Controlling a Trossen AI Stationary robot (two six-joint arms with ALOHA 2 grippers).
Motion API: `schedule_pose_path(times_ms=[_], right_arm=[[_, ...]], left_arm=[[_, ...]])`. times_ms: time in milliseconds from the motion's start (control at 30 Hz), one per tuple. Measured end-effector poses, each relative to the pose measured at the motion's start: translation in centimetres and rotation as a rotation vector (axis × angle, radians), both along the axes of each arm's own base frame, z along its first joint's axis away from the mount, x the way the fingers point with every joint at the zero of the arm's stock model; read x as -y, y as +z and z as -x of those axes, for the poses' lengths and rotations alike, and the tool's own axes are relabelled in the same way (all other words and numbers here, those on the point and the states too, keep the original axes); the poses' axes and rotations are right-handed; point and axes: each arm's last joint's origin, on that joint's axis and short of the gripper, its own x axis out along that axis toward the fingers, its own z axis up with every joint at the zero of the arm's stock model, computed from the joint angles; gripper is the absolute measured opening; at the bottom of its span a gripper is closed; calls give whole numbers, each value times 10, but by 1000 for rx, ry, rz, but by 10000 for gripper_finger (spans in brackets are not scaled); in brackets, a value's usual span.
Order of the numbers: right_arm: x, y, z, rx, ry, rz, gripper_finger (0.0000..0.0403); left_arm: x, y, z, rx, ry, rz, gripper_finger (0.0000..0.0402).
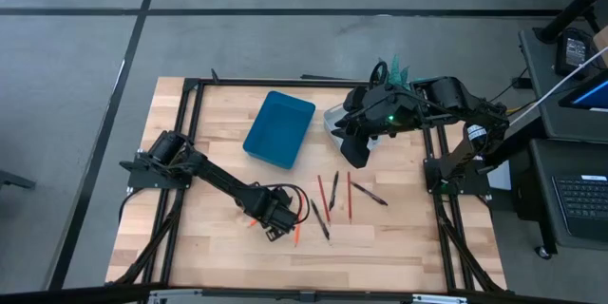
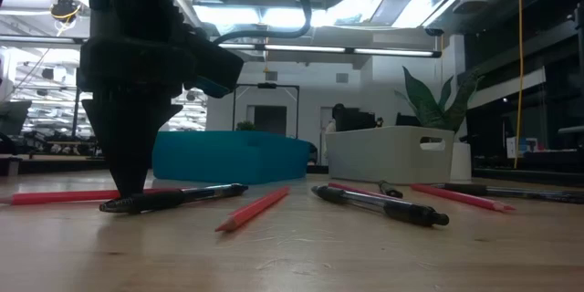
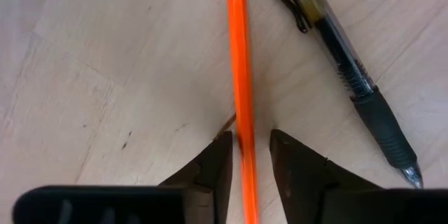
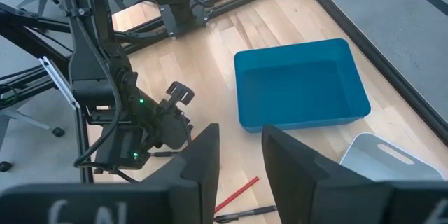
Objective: Sort pens & pencils
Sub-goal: Put the orange pencil into the blue bin
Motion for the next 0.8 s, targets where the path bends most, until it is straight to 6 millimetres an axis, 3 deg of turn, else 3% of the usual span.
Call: schedule_pose_path(times_ms=[467,800], right_arm=[[0,0,0,-2,14,15,110],[0,0,0,-4,17,19,110]], left_arm=[[1,1,-2,12,6,16,25],[2,12,-8,5,4,2,33]])
